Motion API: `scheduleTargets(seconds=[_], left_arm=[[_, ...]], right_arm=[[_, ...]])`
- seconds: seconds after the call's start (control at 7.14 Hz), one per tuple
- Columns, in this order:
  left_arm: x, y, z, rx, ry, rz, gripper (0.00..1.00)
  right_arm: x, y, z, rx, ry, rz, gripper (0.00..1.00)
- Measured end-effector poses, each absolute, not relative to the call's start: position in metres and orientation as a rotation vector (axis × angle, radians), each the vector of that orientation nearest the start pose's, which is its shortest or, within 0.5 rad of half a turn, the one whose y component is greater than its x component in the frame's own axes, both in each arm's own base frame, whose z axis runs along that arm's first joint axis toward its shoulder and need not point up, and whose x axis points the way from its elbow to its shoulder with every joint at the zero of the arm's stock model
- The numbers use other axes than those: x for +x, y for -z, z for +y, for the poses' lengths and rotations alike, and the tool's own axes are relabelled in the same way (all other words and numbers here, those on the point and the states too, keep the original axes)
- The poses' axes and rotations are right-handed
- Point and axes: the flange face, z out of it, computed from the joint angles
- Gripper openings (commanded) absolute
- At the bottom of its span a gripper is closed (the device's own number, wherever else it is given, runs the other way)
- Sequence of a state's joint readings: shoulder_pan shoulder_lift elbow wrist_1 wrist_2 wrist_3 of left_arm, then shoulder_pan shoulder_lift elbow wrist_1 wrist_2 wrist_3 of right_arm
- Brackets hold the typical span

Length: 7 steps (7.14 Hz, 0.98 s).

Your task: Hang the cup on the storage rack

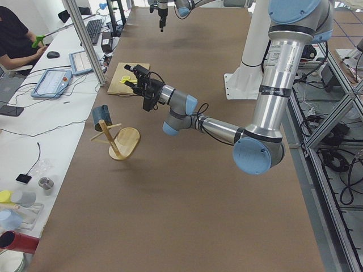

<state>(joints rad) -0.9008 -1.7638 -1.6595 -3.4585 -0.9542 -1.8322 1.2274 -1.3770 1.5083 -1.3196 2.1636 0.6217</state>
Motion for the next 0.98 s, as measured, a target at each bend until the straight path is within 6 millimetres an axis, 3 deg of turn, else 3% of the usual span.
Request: scheduleTargets(seconds=[0.14,0.28,0.56,0.7,0.98], left_arm=[[0.12,-0.34,-0.485,1.252,1.252,1.976,0.98],[0.091,-0.349,-0.486,1.417,1.214,1.803,0.98],[0.023,-0.372,-0.498,1.683,1.144,1.328,0.98],[-0.004,-0.386,-0.51,1.707,1.126,1.111,0.98],[-0.062,-0.441,-0.518,1.629,0.973,0.8,0.98]], right_arm=[[-0.09,-0.591,-0.582,0.065,-0.152,-0.67,1.0],[-0.056,-0.613,-0.575,0.066,-0.153,-0.655,1.0],[-0.005,-0.644,-0.553,0.059,-0.166,-0.657,1.0],[0.011,-0.651,-0.545,0.055,-0.17,-0.683,1.0],[0.029,-0.659,-0.53,0.041,-0.187,-0.741,1.0]])
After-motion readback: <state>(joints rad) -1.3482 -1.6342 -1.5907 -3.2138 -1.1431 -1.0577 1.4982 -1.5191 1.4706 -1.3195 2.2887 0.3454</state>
